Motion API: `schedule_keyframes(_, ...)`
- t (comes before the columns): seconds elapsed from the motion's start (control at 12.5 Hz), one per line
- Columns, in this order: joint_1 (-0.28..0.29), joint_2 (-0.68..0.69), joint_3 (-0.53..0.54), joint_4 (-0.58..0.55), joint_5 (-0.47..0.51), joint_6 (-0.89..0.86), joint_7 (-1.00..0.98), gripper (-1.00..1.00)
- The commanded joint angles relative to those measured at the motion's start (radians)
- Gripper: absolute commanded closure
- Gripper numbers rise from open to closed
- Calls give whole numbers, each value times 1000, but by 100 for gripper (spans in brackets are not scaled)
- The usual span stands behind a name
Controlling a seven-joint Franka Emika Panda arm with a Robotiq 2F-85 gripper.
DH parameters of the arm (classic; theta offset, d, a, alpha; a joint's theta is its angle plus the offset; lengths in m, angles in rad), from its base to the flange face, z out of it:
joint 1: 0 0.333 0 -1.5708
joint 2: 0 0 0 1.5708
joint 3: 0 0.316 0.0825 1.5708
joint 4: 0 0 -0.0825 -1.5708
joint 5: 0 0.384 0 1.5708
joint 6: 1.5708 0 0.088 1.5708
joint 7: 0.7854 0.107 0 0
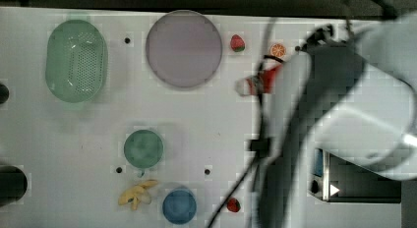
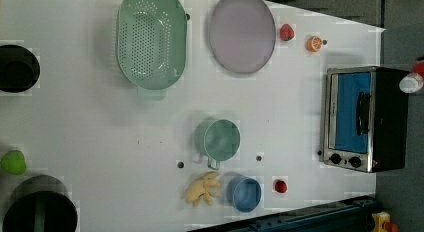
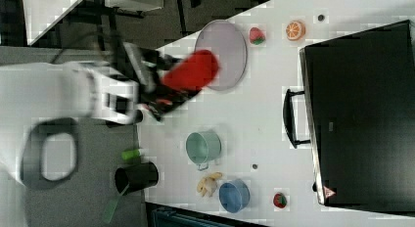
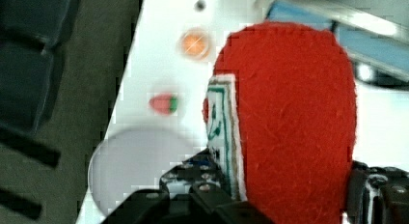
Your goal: Pick Ketchup from oven and place it on table.
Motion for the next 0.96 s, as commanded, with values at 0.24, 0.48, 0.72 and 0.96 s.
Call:
schedule_keyframes(0.24, 85, -10, 94, -24, -41, -58, -7, -27)
schedule_keyframes(0.48, 116, -10, 134, -77, -76, -52, 0, -27)
schedule_keyframes(0.72, 147, -9, 171, -192, -119, 13, 3, -27)
schedule_keyframes(0.96, 160, -9, 179, -340, -120, 162, 3, -27)
